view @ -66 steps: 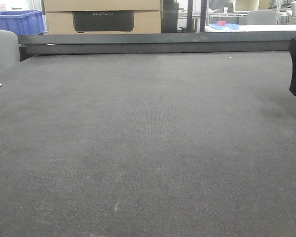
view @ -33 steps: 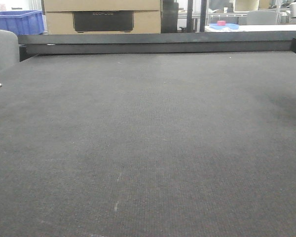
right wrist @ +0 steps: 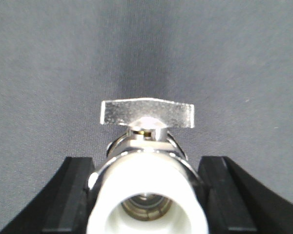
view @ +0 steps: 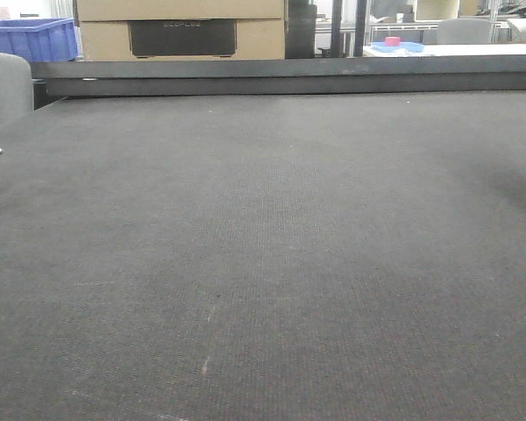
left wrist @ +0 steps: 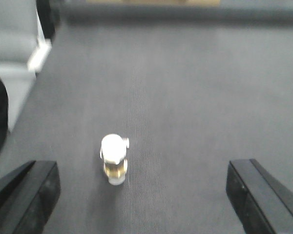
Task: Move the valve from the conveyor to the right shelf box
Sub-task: 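Close the left gripper around the other valve body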
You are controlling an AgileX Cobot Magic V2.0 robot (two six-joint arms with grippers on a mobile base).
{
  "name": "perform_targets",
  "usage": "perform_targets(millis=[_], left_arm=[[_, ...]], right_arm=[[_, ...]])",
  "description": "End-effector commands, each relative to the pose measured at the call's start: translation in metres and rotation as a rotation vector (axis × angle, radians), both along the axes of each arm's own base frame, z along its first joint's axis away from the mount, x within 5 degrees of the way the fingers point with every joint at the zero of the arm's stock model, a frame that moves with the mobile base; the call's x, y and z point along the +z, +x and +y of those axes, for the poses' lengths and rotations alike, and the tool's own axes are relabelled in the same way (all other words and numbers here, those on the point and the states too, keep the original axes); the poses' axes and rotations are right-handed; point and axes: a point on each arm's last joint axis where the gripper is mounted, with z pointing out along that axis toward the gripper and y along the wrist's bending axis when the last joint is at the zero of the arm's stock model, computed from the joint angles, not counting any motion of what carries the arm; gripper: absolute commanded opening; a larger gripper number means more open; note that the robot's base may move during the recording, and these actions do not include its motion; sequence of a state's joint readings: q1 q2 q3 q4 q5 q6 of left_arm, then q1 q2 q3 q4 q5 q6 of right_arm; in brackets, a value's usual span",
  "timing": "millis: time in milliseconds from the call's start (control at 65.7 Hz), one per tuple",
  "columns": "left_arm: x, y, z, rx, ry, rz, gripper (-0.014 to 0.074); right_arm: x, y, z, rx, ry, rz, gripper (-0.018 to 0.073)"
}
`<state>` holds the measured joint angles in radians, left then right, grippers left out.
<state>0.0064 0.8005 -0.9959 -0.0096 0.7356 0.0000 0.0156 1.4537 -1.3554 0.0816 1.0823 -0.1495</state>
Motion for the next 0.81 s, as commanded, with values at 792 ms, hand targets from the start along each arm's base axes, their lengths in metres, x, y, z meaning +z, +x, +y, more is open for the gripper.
perform_targets(millis=[792], left_arm=[[-0.092, 0.227, 0.042, -0.056, 0.07, 0.711, 0.0601]], right_arm=[[0.02, -0.006, -0.001, 0.003, -0.01, -0.103, -0.0159]])
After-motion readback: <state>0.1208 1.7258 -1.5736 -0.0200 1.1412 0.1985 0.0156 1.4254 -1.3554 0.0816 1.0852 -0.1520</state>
